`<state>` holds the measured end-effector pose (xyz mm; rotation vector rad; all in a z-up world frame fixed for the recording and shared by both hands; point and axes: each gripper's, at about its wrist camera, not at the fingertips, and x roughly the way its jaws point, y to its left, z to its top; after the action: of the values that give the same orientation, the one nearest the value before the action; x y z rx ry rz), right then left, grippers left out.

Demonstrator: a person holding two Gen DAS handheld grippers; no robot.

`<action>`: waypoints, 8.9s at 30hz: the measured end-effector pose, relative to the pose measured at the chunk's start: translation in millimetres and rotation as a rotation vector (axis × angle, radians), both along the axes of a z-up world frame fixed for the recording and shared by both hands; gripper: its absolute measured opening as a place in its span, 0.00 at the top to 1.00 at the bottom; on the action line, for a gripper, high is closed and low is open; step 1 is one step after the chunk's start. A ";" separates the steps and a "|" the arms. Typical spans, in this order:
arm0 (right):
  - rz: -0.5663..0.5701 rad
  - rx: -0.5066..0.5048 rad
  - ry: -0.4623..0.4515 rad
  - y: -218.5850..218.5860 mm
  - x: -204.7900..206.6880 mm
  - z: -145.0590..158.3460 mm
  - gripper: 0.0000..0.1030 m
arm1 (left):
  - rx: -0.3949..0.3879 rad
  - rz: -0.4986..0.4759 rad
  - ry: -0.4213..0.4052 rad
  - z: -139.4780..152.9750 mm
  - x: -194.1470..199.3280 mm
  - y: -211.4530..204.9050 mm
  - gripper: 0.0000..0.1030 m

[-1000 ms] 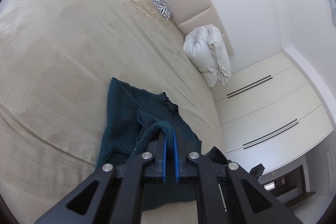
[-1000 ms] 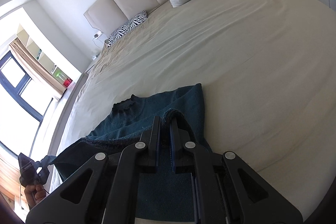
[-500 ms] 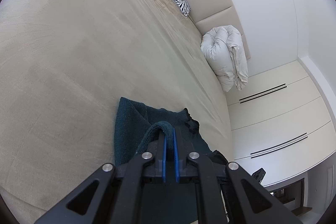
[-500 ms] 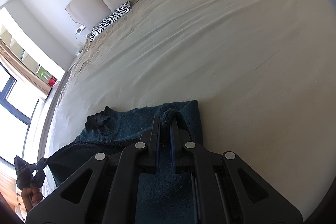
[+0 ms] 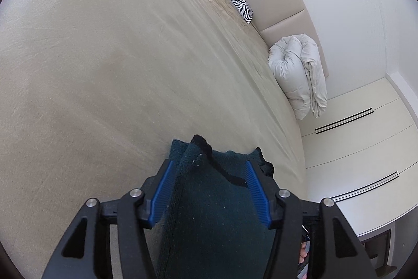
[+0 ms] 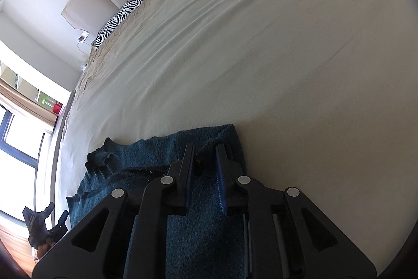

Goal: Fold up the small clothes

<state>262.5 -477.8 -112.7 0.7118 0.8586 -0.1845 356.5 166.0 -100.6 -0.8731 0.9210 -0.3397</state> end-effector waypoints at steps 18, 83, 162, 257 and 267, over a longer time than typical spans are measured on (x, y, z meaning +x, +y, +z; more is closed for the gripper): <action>0.135 -0.220 0.040 49.7 -96.6 19.2 0.56 | 0.143 -0.063 -0.076 7.8 -111.0 -28.2 0.38; 0.128 -0.045 -0.141 79.0 -151.2 69.1 0.48 | 0.534 -0.132 -0.257 66.8 -94.3 -95.6 0.44; 0.282 0.489 -0.081 190.9 -148.3 -31.9 0.76 | 0.512 -0.311 -0.139 -4.5 -141.6 -165.0 0.42; 0.559 0.629 0.041 322.2 49.0 -27.9 0.49 | -0.193 -0.176 0.103 -0.7 -126.8 -25.3 0.86; 0.429 0.784 -0.142 175.0 19.3 0.3 0.24 | -0.082 -0.381 -0.028 62.0 -109.9 -171.2 0.86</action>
<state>281.8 -302.7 -112.4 1.2249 0.9237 0.6145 246.6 -5.3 -38.6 -0.7622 1.0535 -0.7198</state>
